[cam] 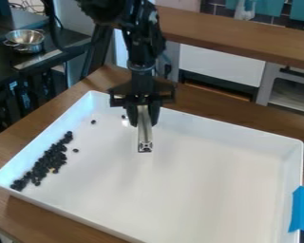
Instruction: Sweep into pile
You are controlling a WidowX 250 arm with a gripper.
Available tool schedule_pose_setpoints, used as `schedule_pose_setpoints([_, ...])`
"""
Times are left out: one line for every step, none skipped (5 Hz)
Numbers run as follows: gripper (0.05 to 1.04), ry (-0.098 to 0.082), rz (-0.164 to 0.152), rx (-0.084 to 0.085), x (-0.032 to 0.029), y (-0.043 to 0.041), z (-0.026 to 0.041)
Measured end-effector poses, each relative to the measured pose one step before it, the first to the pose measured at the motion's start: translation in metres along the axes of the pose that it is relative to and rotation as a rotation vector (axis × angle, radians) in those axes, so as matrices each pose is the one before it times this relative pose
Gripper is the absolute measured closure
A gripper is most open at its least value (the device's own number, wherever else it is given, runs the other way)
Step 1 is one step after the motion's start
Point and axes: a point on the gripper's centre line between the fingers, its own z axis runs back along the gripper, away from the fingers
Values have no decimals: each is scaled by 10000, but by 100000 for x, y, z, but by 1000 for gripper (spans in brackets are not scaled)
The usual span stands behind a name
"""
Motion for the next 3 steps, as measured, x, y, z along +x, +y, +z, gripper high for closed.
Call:
schedule_pose_setpoints([703, -132, 258, 160, 1559, 763, -1197])
schedule_pose_setpoints([703, -59, 134, 131, 611, 1037, -677])
schedule_pose_setpoints([703, -102, -13, 182, 180, 254, -259])
